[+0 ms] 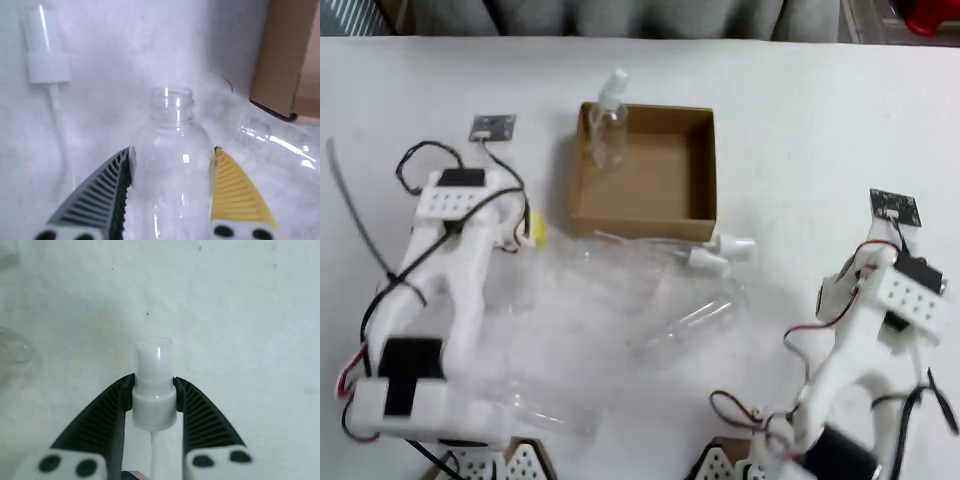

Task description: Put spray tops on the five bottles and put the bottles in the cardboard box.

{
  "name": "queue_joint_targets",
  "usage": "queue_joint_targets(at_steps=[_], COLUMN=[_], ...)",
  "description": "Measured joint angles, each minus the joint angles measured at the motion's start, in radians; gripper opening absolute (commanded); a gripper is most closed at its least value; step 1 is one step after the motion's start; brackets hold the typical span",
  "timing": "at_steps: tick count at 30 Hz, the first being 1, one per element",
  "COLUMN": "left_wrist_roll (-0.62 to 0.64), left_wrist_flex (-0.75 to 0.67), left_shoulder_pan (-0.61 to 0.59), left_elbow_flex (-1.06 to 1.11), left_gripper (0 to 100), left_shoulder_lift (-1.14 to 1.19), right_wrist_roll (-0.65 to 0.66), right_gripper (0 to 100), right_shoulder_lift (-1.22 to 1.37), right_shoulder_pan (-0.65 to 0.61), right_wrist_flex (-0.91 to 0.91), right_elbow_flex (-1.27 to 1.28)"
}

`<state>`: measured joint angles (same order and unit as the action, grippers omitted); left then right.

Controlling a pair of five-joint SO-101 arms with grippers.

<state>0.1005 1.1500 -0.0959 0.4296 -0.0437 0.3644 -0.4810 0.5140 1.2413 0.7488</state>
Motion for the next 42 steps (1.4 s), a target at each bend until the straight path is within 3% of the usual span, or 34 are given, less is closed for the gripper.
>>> queue_joint_targets(at_steps=[8, 13, 21, 24, 29, 34, 42], left_wrist_roll=[-0.002, -0.003, -0.003, -0.003, -0.003, -0.003, -0.005], left_wrist_flex=[0.0, 0.0, 0.0, -0.025, -0.143, -0.334, -0.703], left_shoulder_pan=[0.0, 0.0, 0.0, 0.0, 0.048, 0.153, 0.304], left_elbow_flex=[0.14, 0.184, 0.187, 0.187, 0.281, 0.488, 0.862], left_gripper=[7, 7, 7, 7, 7, 7, 7], left_shoulder_lift=[-0.359, -0.575, -0.87, -0.944, -1.048, -1.166, -1.386], right_wrist_roll=[0.0, 0.0, 0.0, -0.078, -0.276, -0.298, -0.299], right_gripper=[5.3, 5.2, 1.4, 1.5, 1.5, 1.5, 1.5], right_shoulder_lift=[-0.436, -0.694, -1.023, -1.057, -1.043, -1.046, -1.04], right_shoulder_pan=[-0.005, -0.124, -0.235, -0.242, -0.241, -0.331, -0.582], right_wrist_flex=[0.046, 0.037, -0.315, -0.41, -0.603, -0.77, -0.899], right_elbow_flex=[0.149, 0.21, 0.298, 0.298, 0.298, 0.298, 0.295])
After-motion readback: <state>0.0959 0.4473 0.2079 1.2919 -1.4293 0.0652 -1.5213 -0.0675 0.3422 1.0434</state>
